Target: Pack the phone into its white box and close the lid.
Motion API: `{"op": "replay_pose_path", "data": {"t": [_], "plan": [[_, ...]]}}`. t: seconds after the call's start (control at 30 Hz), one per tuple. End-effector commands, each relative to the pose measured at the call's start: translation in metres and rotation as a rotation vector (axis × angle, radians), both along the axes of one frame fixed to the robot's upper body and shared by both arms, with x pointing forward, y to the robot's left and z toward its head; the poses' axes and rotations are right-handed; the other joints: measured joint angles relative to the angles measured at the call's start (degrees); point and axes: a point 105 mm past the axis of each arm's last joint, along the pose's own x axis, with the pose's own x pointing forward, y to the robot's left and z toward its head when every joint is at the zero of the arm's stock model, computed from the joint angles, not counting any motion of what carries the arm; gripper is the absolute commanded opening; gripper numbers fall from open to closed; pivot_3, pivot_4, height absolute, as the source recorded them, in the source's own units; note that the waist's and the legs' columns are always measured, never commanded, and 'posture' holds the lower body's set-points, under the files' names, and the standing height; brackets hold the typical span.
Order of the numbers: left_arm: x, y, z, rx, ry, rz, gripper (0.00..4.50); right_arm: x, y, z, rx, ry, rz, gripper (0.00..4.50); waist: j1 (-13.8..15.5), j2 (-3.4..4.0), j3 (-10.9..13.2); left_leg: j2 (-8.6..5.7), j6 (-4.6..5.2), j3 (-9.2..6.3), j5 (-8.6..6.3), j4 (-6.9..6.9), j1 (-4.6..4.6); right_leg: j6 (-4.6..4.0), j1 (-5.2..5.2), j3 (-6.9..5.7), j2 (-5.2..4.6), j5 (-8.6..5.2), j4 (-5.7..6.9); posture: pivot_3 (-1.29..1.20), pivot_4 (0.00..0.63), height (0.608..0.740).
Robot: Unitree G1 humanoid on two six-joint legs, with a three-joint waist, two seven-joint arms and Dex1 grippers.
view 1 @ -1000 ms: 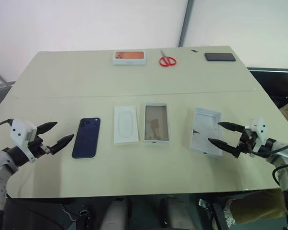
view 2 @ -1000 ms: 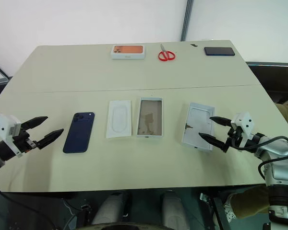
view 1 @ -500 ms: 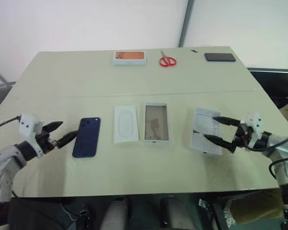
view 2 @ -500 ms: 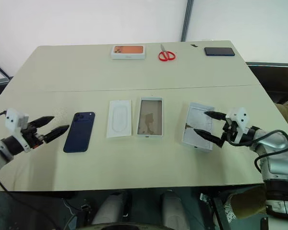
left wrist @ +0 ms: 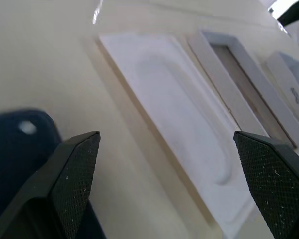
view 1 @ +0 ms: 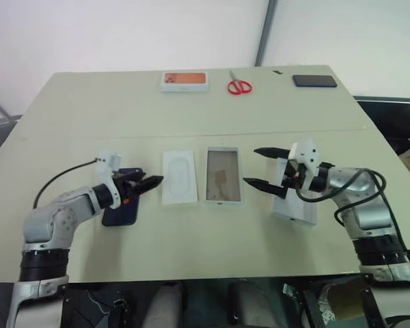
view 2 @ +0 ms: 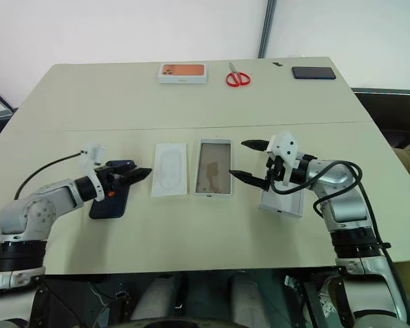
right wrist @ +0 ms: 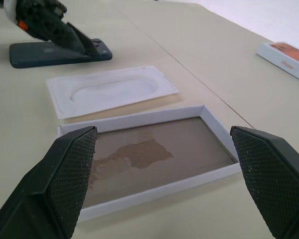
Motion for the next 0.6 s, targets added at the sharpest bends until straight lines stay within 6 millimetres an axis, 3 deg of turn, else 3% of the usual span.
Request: {"op": "replay_pose_path", "data": {"t": [0.03, 0.37, 0.57, 0.6], "plan": [[0.001, -0.003, 0.003, -0.065, 0.065, 0.019, 4.50, -0.001, -0.002, 0.007, 0.002, -0.041, 0.002, 4.46, 0.00, 0.00, 0.00, -0.01, 0.00, 0.00, 0.00, 0.01, 0.00, 0.00, 0.00, 0.00, -0.01, 0.00, 0.01, 0.00, 0.150, 0.740], [0.002, -0.023, -0.010, -0.147, 0.232, 0.003, 4.50, -0.001, 0.000, 0.007, 0.011, -0.053, -0.002, 4.46, 0.08, 0.00, 0.00, -0.11, -0.05, 0.00, 0.03, 0.04, 0.18, 0.00, 0.16, 0.01, 0.00, 0.00, 0.08, 0.00, 0.150, 0.740], [0.013, -0.032, -0.013, -0.271, 0.283, 0.028, 4.50, -0.002, 0.002, 0.005, 0.011, -0.054, -0.001, 4.46, 0.26, 0.00, -0.01, -0.20, -0.09, -0.03, 0.06, 0.09, 0.25, 0.00, 0.29, 0.01, -0.06, 0.00, 0.08, 0.00, 0.150, 0.740], [0.012, -0.033, -0.014, -0.271, 0.289, 0.025, 4.26, -0.002, 0.002, 0.005, 0.012, -0.055, -0.001, 4.49, 0.22, 0.00, -0.01, -0.21, -0.10, -0.03, 0.06, 0.09, 0.26, 0.00, 0.29, 0.01, -0.06, 0.00, 0.08, 0.00, 0.150, 0.740]]}}
